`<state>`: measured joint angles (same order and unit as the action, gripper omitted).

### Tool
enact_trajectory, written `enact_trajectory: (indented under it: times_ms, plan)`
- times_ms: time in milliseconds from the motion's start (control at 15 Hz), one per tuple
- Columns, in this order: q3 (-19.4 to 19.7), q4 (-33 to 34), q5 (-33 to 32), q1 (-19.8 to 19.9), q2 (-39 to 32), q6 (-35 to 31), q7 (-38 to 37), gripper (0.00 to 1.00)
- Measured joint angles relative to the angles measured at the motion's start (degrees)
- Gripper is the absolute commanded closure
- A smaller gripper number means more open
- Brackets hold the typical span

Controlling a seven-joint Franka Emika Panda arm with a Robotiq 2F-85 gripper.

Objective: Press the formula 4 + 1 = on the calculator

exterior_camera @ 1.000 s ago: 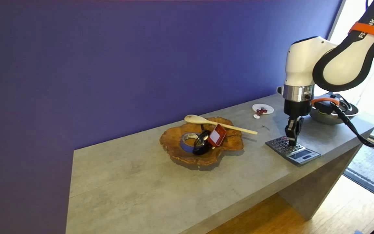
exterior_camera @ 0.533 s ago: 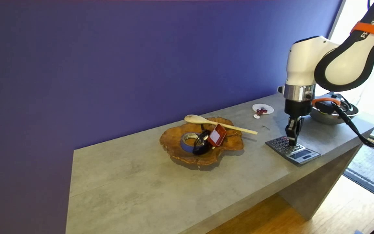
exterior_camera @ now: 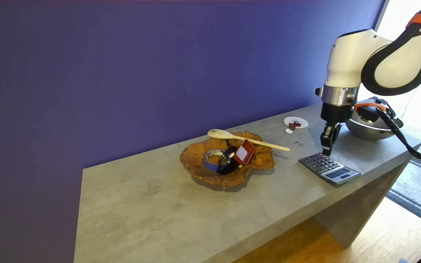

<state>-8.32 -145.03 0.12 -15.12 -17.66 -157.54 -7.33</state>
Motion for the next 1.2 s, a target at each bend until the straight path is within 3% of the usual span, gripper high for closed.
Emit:
enact_trajectory:
  times_ms: [1200]
  plan:
    - [-2.8, 3.0, -0.1, -1.3, -0.9, 0.8, 0.2, 1.00]
